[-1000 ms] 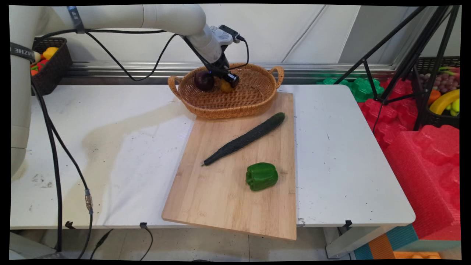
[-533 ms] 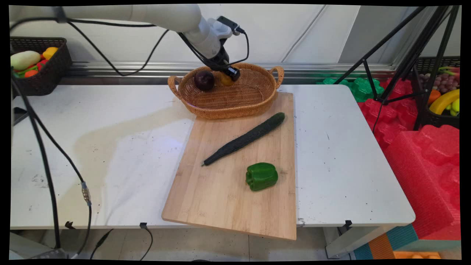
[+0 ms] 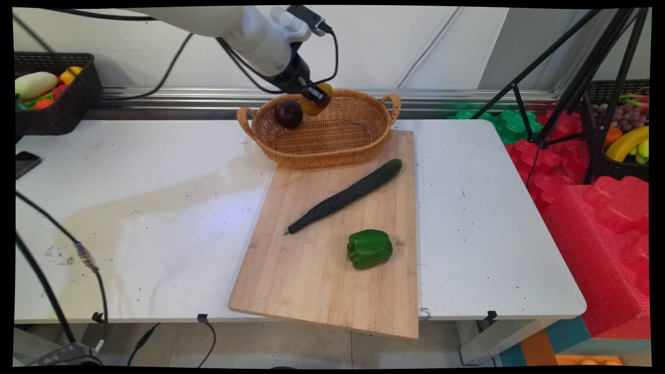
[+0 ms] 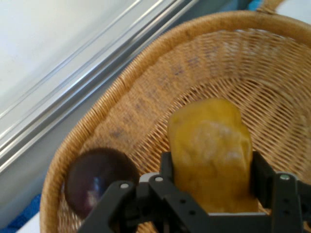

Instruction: Place the picked object on the cutting board

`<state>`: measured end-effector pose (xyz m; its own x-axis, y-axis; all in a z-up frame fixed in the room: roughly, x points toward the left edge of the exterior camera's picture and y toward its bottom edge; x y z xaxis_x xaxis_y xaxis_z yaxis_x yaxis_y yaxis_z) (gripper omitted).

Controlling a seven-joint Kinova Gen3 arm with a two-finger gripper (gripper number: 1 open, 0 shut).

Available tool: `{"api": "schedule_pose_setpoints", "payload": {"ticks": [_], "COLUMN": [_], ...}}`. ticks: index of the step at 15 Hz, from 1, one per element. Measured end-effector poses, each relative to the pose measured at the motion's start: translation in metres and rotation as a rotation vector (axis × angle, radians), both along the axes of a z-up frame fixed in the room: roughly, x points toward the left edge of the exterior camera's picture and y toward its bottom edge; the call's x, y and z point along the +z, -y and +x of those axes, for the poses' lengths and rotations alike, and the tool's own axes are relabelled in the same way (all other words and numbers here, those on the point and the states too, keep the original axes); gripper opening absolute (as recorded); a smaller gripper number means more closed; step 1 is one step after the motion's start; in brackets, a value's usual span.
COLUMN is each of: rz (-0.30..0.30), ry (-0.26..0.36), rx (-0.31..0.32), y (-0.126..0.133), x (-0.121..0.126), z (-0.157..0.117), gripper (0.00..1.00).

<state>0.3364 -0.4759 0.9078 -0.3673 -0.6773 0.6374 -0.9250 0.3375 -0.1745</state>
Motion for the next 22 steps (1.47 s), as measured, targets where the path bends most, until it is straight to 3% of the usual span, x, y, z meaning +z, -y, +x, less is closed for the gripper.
{"api": "schedule_pose_setpoints", "payload": {"ticks": [5,12,16,22], "rz": [0.007,0.093,0.149,0.219], "ry": [0.011,0.048,0.100,0.172], "rx": [-0.062,-0.175,-0.260,-0.401], "y": [-0.075,-0.169,-0.208,-0.237], "x": [0.020,0.013,-0.001,-0.032], "z": [-0.001,-0.002,-0.001,-0.007], "gripper": [0.00,0.00,0.00,0.00]}}
